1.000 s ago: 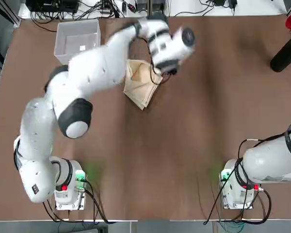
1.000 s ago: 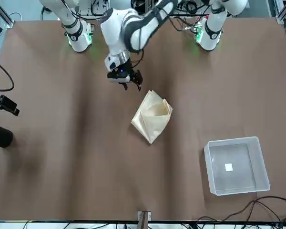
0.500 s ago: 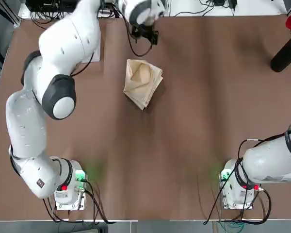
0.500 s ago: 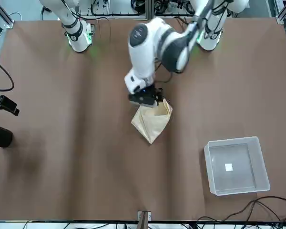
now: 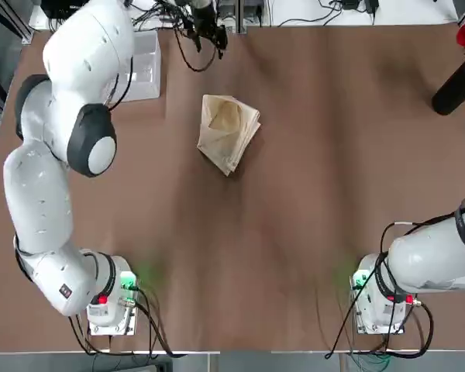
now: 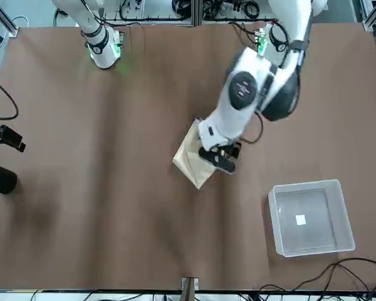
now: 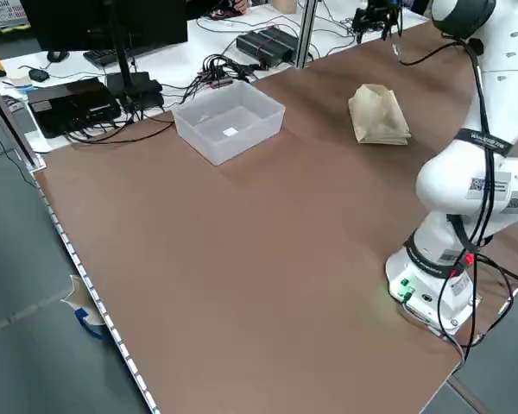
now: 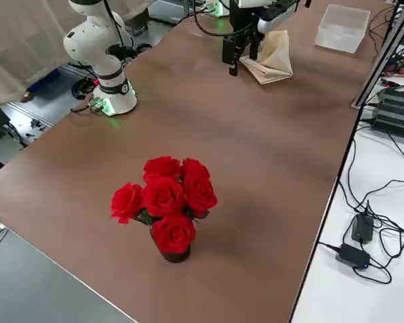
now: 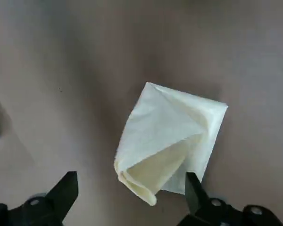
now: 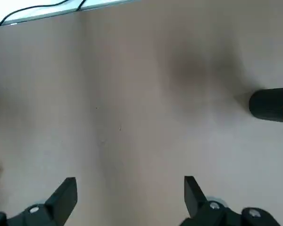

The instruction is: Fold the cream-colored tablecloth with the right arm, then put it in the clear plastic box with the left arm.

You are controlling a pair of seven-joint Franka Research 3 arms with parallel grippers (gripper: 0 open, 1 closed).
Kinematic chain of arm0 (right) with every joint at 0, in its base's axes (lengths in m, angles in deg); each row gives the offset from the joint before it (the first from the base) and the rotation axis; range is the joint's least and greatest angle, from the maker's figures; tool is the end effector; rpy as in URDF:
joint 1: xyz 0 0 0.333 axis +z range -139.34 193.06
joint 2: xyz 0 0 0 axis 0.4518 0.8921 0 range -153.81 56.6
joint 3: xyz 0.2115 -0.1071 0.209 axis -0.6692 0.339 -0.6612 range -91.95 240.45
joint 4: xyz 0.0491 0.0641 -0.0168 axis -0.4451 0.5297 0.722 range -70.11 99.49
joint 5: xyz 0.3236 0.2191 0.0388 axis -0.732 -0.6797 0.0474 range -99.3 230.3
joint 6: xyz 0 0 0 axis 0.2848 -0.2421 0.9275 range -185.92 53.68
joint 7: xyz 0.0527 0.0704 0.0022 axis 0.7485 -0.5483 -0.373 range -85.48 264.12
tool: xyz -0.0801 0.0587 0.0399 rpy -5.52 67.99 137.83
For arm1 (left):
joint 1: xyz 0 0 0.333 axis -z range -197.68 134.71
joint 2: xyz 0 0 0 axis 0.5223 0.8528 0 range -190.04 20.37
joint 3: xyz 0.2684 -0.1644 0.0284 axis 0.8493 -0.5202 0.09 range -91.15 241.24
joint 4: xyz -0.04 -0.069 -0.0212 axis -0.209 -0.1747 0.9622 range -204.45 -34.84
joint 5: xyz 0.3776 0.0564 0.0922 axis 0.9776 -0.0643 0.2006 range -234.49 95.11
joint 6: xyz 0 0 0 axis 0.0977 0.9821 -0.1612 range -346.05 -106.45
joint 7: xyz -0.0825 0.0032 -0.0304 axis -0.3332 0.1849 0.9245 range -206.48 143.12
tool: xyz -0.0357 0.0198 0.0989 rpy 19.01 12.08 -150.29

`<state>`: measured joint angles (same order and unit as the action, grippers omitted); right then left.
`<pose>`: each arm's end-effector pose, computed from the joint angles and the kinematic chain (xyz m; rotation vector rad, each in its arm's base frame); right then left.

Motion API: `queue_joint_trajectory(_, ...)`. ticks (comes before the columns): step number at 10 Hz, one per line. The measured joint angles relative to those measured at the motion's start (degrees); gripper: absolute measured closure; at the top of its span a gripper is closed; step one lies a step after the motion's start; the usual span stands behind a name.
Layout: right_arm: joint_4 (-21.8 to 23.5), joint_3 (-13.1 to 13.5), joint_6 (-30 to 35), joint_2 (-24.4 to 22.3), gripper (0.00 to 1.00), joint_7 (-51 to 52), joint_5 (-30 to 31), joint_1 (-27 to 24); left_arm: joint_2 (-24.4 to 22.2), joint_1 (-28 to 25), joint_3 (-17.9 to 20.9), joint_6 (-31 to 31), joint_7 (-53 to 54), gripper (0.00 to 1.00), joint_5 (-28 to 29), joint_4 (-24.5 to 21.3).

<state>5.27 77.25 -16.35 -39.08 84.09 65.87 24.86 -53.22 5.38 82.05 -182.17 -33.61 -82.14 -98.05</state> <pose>0.6121 -0.0514 0.6017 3.1129 -0.2765 0.0990 0.6002 -0.3906 0.4581 2.9192 -0.6885 -0.0713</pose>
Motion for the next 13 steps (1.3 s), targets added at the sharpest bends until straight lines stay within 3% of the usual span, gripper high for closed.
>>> queue_joint_trajectory(5, 0.09, 0.05, 0.23, 0.01, 0.0, 0.0, 0.0, 0.0, 5.16, -2.71, 7.02, -0.61, 26.98, 0.0, -15.41, -1.53)
queue_joint_trajectory(10, 0.07, 0.23, 1.68, 0.01, 0.0, 0.0, 0.0, -0.31, 13.27, -7.38, 7.85, -4.68, 41.58, 0.0, -27.26, -1.68)
queue_joint_trajectory(13, 0.07, 0.23, 1.86, 0.01, 0.0, 0.0, 0.0, -0.32, 14.98, -7.43, 7.77, -4.89, 42.26, 0.0, -29.96, -2.52)
